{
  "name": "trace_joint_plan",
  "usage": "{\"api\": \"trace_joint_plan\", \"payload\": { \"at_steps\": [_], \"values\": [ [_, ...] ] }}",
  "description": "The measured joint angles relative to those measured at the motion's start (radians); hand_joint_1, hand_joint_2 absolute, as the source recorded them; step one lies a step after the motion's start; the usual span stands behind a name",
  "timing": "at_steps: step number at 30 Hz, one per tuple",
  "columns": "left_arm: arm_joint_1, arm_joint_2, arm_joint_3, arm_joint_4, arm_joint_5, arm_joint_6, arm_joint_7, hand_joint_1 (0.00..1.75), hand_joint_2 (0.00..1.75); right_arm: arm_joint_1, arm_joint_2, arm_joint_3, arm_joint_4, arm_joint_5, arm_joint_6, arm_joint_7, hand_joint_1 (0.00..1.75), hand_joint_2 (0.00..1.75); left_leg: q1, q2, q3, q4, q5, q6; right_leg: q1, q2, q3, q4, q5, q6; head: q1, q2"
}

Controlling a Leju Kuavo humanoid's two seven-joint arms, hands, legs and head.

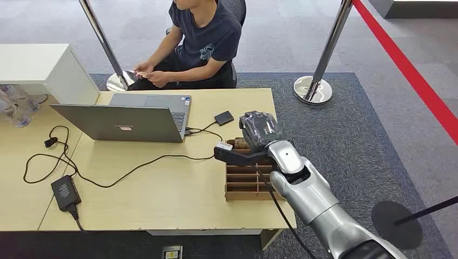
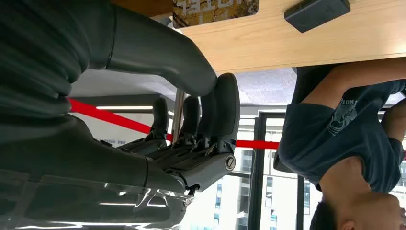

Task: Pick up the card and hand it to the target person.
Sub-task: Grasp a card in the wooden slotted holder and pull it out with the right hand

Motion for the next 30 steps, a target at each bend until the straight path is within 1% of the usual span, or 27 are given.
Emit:
{"api": "trace_joint_plan", "payload": {
  "at_steps": [5,10,14,17,21,26,30],
  "values": [
    [0.000,0.000,0.000,0.000,-0.002,0.000,0.000,0.00,0.00,0.005,-0.002,-0.002,0.000,0.001,0.000,0.001,1.53,1.75,0.000,0.000,0.000,0.000,0.000,0.000,0.000,0.000,0.000,0.000,0.000,0.000,0.000,0.000],
    [0.000,0.000,0.000,0.001,-0.003,0.000,0.000,0.00,0.00,0.009,-0.005,-0.005,-0.002,0.002,0.001,0.003,1.36,1.75,0.000,0.000,0.000,0.000,0.000,0.000,0.000,0.000,0.000,0.000,0.000,0.000,0.000,0.000],
    [0.000,0.000,0.000,0.001,-0.003,-0.001,0.001,0.00,0.00,0.018,-0.005,-0.005,-0.009,0.004,0.002,0.009,1.04,1.75,0.000,0.000,0.000,0.000,0.000,0.000,0.000,0.000,0.000,0.000,0.000,0.000,0.000,0.000],
    [0.000,0.000,0.000,0.001,-0.004,-0.002,0.002,0.00,0.00,0.026,-0.005,-0.006,-0.015,0.005,0.004,0.010,0.98,1.75,0.000,0.000,0.000,0.000,0.000,0.000,0.000,0.000,0.000,0.000,0.000,0.000,0.000,0.000],
    [0.000,0.000,0.000,0.001,-0.006,-0.003,0.002,0.00,0.00,0.034,-0.007,-0.008,-0.027,0.005,0.007,0.012,0.83,1.75,0.000,0.000,0.000,0.000,0.000,0.000,0.000,0.000,0.000,0.000,0.000,0.000,0.000,0.000],
    [0.000,0.000,0.000,0.001,-0.008,-0.003,0.005,0.00,0.00,0.041,-0.009,-0.014,-0.038,0.006,0.011,0.013,0.79,1.75,0.000,0.000,0.000,0.000,0.000,0.000,0.000,0.000,0.000,0.000,0.000,0.000,0.000,0.000],
    [0.000,0.000,0.000,0.001,-0.010,-0.003,0.006,0.00,0.00,0.042,-0.011,-0.016,-0.039,0.006,0.017,0.013,0.81,1.75,0.000,0.000,0.000,0.000,0.000,0.000,0.000,0.000,0.000,0.000,0.000,0.000,0.000,0.000]
  ]
}}
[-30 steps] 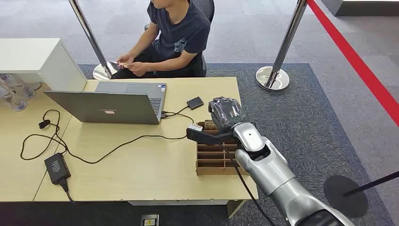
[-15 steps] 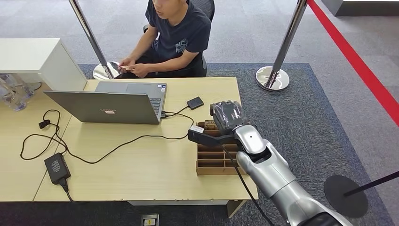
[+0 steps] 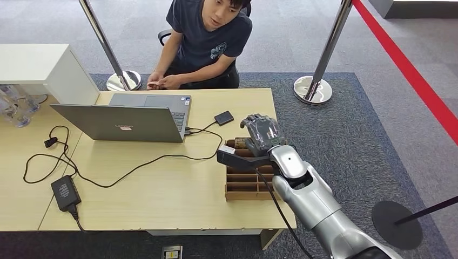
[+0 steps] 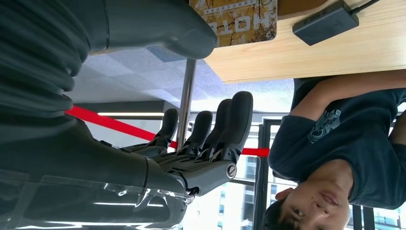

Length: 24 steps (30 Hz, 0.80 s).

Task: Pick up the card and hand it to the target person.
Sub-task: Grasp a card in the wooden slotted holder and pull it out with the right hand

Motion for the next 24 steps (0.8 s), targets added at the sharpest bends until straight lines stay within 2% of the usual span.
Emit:
{"api": "trace_joint_plan", "payload": {
  "at_steps": [24],
  "values": [
    [0.000,0.000,0.000,0.000,-0.007,0.001,0.006,0.00,0.00,0.006,0.009,-0.006,0.048,-0.012,0.021,-0.009,0.91,1.75,0.000,0.000,0.000,0.000,0.000,0.000,0.000,0.000,0.000,0.000,0.000,0.000,0.000,0.000]
  ]
}}
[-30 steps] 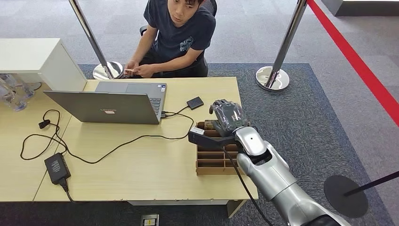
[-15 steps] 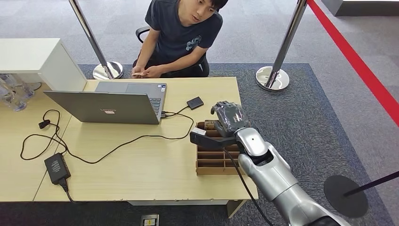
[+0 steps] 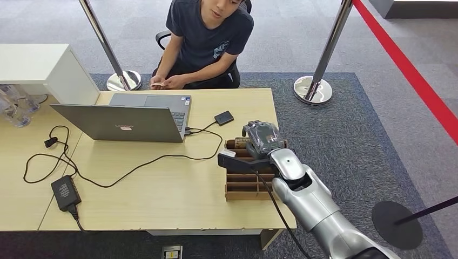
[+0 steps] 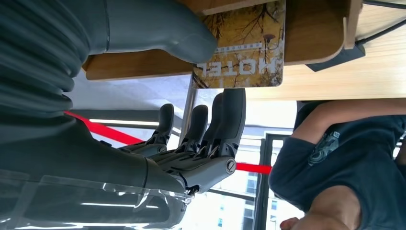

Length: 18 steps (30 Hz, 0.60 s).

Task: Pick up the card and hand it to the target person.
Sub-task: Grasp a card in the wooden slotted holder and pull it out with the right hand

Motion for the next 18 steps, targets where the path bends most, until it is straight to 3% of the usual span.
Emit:
{"api": "trace_joint_plan", "payload": {
  "at_steps": [18],
  "values": [
    [-0.001,0.000,0.000,0.000,-0.007,0.000,0.004,0.00,0.00,-0.006,0.007,-0.011,0.041,-0.003,-0.020,-0.005,1.06,1.75,0.000,0.000,0.000,0.000,0.001,0.001,0.000,0.000,0.000,0.000,0.001,0.000,0.000,0.000]
  ]
}}
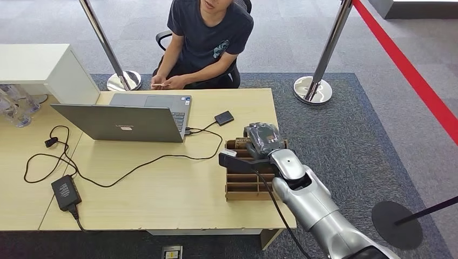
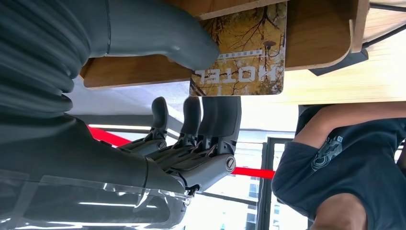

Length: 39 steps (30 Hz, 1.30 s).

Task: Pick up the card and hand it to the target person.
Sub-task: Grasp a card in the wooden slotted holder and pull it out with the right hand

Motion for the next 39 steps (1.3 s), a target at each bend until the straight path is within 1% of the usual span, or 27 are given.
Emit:
{"api": "trace_joint_plan", "payload": {
  "at_steps": [5,12,17,18,22,26,30,39],
  "values": [
    [0.000,0.000,0.000,0.000,0.000,0.000,0.001,0.00,0.00,-0.001,0.000,-0.005,0.000,0.000,0.000,-0.003,1.08,1.75,0.000,0.000,0.000,0.000,0.000,0.000,0.000,0.000,0.000,0.000,0.000,0.000,0.000,0.000],
    [0.000,0.000,0.000,0.000,-0.001,0.000,0.001,0.00,0.00,0.000,-0.001,-0.008,-0.011,0.000,0.000,-0.004,1.32,1.75,0.000,0.000,0.000,0.000,0.000,0.000,0.000,0.000,0.000,0.000,0.000,0.000,0.000,0.000],
    [0.000,0.000,0.000,0.000,-0.004,-0.001,0.001,0.00,0.00,0.007,-0.004,-0.014,-0.030,0.003,0.002,-0.001,1.41,1.75,0.000,0.000,0.000,0.000,0.000,0.000,0.000,0.000,0.000,0.000,0.000,0.000,0.000,0.000],
    [0.000,0.000,0.000,0.000,-0.005,-0.002,0.001,0.00,0.00,0.011,-0.005,-0.015,-0.034,0.005,0.003,-0.001,1.44,1.75,0.000,0.000,0.000,0.000,0.000,0.000,0.000,0.000,0.000,0.000,0.000,0.000,0.000,0.000],
    [-0.001,0.000,0.000,0.000,-0.007,-0.002,0.001,0.00,0.00,0.022,-0.010,-0.016,-0.054,0.014,0.003,-0.001,1.73,1.75,0.000,0.000,0.000,0.000,0.000,0.000,0.000,0.000,-0.001,0.000,0.000,0.000,0.000,0.000],
    [-0.001,0.000,0.000,0.000,-0.007,-0.003,0.001,0.00,0.00,0.035,-0.016,-0.016,-0.092,0.018,0.004,-0.005,1.75,1.75,0.000,0.000,-0.001,0.000,0.000,0.000,0.000,0.000,-0.001,0.000,0.000,0.000,0.000,0.000],
    [-0.001,-0.001,0.000,0.000,-0.007,-0.006,0.001,0.00,0.00,0.056,-0.028,-0.016,-0.154,0.004,0.017,-0.026,1.75,1.75,0.000,0.000,-0.002,0.000,0.000,0.000,0.000,0.000,-0.002,0.000,0.000,0.000,0.000,0.000],
    [-0.002,-0.001,0.000,0.000,-0.008,-0.006,-0.008,0.00,0.00,0.095,-0.070,-0.018,-0.306,-0.041,0.039,-0.063,1.75,1.75,0.000,0.000,-0.002,0.000,0.000,0.000,0.000,0.000,-0.003,0.000,0.000,0.000,0.000,0.000]
  ]
}}
